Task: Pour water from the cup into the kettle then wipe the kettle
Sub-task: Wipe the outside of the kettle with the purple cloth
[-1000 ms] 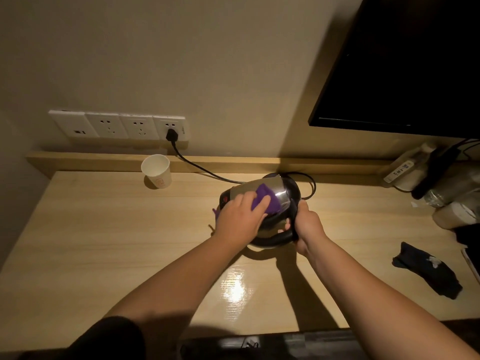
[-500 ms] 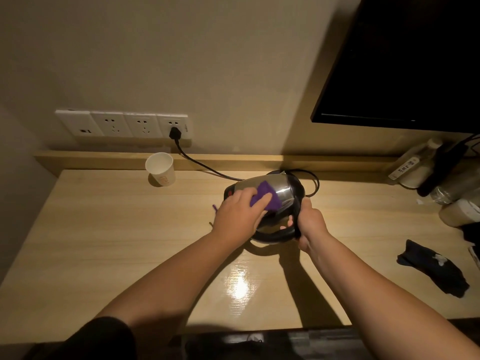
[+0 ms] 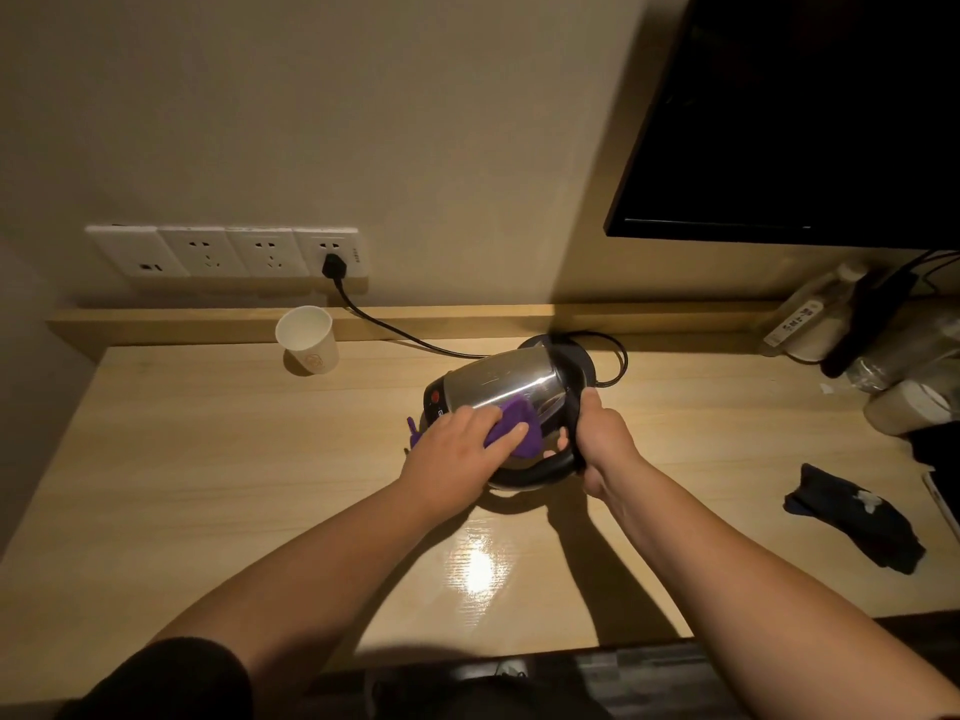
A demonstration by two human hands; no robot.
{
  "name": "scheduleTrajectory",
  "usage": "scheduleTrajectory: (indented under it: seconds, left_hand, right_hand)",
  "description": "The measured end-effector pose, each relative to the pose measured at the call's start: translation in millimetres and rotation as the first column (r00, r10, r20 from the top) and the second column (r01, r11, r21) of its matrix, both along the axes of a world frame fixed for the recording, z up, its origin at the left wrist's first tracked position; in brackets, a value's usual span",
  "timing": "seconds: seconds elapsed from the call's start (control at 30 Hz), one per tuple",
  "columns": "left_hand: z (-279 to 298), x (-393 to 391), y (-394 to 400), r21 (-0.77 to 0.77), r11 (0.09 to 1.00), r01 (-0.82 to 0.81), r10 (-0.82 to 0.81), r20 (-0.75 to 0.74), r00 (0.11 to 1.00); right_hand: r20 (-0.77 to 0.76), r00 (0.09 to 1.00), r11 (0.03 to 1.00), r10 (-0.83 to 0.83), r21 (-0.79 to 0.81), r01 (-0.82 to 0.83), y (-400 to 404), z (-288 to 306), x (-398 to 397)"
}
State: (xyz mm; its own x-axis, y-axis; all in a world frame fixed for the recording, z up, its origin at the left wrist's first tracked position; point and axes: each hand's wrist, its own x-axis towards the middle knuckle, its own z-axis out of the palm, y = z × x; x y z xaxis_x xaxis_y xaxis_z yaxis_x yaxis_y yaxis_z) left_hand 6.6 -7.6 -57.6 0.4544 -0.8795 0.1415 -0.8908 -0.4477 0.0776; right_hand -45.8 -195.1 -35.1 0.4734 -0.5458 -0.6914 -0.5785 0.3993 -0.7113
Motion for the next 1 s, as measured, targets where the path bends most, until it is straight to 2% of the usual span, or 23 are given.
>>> scheduleTrajectory:
  seconds: [0.43, 0.67, 0.7, 0.73, 0.77, 0.8, 0.83, 0.87, 1.0]
  left_hand:
    - [-9.2, 1.7, 48.2, 0.055, 0.998, -0.027, 0.027, -0.004, 1.0]
    - [-20.0, 4.5, 62.0, 0.035, 0.994, -0.102, 0.104, -0.066, 0.992]
    - [-20.9, 4.7, 61.2, -0.005, 0.983, -0.182, 0.18, -0.111, 0.977]
    - [-18.5, 7.6, 60.9, -0.054, 0.933, -0.357, 0.338, -0.216, 0.916]
    - [-15.1, 15.5, 60.8, -0.073, 0.812, -0.579, 0.522, -0.351, 0.777]
    - [-13.2, 26.6, 63.4, -0.039, 0.654, -0.755, 0.662, -0.453, 0.597]
    - [-12.5, 37.2, 68.8, 0.02, 0.536, -0.844, 0.73, -0.514, 0.452]
    - [-13.6, 45.9, 74.6, 0.054, 0.503, -0.863, 0.743, -0.536, 0.4]
    - [-8.5, 57.9, 77.7, -0.036, 0.562, -0.827, 0.64, -0.614, 0.462]
  right_hand:
    - [0.014, 0.998, 0.998, 0.057, -0.026, -0.057, 0.6, 1.7, 10.1]
    - [0.037, 0.999, 0.999, 0.036, -0.03, -0.034, 3.1, 9.0, 15.0]
    - [0.038, 0.999, 0.999, 0.036, -0.034, -0.035, 2.9, 9.6, 15.2]
    - [0.039, 0.999, 0.999, 0.036, -0.038, -0.034, 1.8, 10.9, 14.8]
    - [0.04, 0.999, 0.998, 0.037, -0.048, -0.035, -0.7, 12.2, 14.0]
    - [0.037, 0.998, 0.997, 0.041, -0.067, -0.038, -3.3, 12.3, 12.4]
    - [0.032, 0.998, 0.995, 0.048, -0.09, -0.045, -5.7, 11.5, 9.7]
    - [0.032, 0.998, 0.992, 0.061, -0.113, -0.057, -8.4, 10.7, 6.8]
    - [0.051, 0.989, 0.977, 0.136, -0.17, -0.125, -14.6, 7.5, -4.6]
